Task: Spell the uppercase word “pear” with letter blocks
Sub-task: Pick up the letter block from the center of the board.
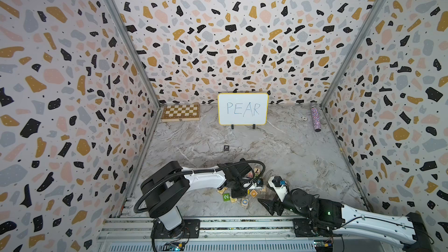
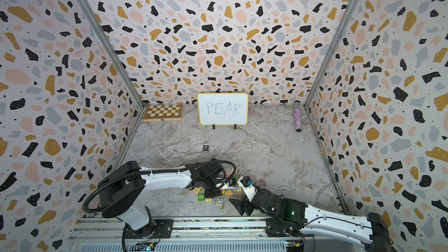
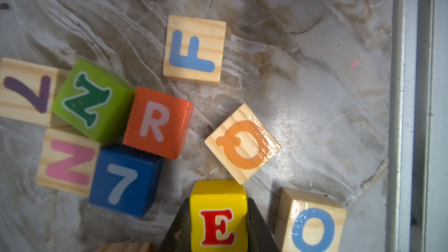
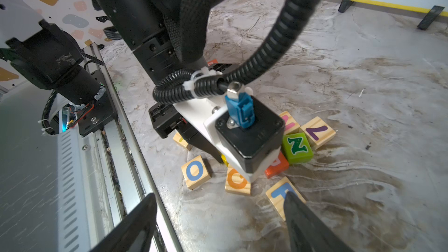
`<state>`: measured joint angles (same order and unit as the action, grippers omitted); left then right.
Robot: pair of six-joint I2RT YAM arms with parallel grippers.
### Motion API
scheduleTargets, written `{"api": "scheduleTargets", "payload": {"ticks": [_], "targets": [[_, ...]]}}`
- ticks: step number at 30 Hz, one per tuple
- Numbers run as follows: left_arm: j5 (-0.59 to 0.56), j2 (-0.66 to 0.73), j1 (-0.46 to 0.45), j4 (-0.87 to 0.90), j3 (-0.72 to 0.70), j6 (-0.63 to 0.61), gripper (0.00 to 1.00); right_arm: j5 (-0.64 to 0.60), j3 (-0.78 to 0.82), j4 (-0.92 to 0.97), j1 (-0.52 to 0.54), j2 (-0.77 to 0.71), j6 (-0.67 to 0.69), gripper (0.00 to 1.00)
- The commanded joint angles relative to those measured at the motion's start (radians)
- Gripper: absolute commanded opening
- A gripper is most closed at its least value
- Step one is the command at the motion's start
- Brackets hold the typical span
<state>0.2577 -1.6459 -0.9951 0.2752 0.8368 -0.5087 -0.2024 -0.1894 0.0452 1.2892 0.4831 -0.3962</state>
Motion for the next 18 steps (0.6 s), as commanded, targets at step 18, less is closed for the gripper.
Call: {"api": "scheduleTargets", "payload": {"ticks": [18], "targets": [[-0.035,0.243,0.008,0.073,0.022,0.047,0.19,0.261,-0.078,-0.043,-0.370,0.045,0.086,0.89]]}}
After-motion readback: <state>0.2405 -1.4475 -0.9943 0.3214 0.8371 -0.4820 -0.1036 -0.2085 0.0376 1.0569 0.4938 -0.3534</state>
